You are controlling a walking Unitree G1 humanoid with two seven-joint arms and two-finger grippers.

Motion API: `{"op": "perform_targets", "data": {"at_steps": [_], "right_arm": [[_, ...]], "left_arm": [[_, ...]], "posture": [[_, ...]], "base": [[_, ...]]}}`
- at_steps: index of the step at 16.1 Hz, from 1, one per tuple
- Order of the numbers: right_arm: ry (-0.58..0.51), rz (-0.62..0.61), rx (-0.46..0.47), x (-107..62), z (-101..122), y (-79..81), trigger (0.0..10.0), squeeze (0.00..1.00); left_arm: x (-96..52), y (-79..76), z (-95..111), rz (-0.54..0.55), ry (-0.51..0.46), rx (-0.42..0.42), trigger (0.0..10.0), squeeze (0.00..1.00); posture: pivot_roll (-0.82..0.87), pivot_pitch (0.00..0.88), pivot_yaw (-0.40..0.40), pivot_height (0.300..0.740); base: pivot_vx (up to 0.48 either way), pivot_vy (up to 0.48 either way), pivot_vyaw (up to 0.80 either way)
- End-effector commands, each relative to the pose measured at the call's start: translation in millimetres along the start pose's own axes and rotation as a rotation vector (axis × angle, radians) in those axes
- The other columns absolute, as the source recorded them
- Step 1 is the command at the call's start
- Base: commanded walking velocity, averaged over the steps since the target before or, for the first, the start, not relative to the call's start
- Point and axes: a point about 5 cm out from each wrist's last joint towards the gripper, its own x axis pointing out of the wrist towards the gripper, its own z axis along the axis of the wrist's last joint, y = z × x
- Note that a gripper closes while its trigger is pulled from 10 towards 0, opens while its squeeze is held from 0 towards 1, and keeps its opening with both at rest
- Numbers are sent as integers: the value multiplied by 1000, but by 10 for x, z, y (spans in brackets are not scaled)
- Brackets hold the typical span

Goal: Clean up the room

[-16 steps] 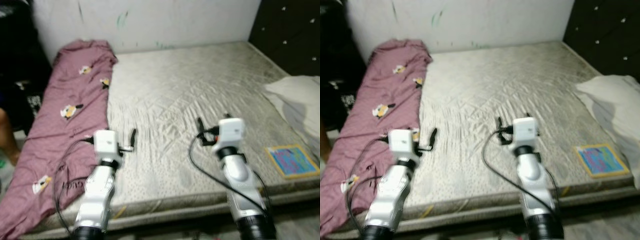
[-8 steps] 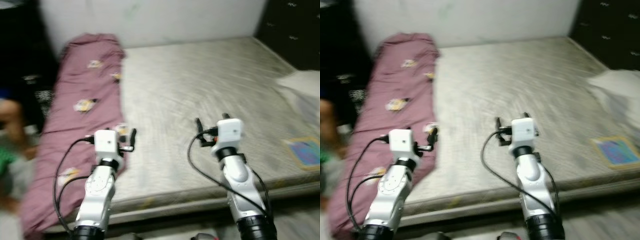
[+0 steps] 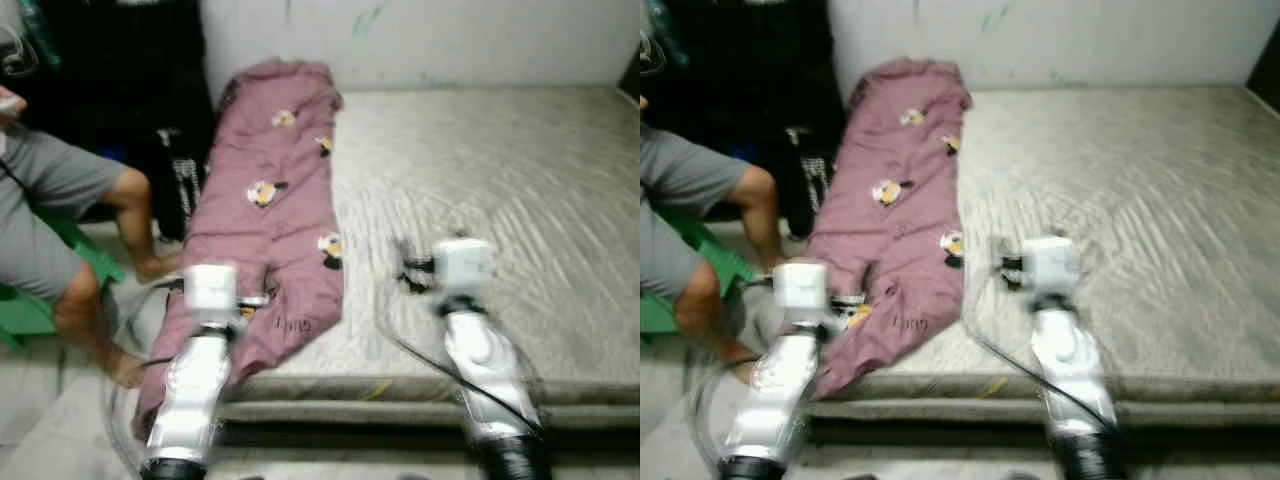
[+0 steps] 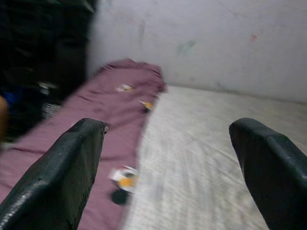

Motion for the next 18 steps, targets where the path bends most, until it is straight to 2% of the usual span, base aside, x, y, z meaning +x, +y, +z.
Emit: {"op": "perform_targets", "data": {"at_steps": [1,8,10,13,15,18], "right_arm": [[7,-36,-14,-16,-6,-123,10000,0],[25,-52,-2,-34,-40,-140,10000,0],[33,-56,4,-35,-52,-140,10000,0],[31,-61,7,-30,-47,-141,10000,0],[31,-62,7,-32,-47,-144,10000,0],[45,-71,23,-35,-62,-156,10000,0]], "left_arm": [[28,-93,39,-25,-10,-13,10000,0],[18,-86,44,-31,-16,-16,10000,0],[10,-89,60,-36,-28,5,10000,0],[11,-94,64,-47,-26,-3,10000,0],[6,-106,66,-60,-27,-8,10000,0],[2,-120,65,-73,-29,-14,10000,0]], "posture": [[-59,0,76,740],[-59,0,78,740],[-58,0,80,740],[-59,0,82,740],[-60,0,82,740],[-62,0,81,740]], "base": [[0,469,0],[0,469,0],[0,0,0],[0,0,-612],[0,0,0],[0,0,-717]]}}
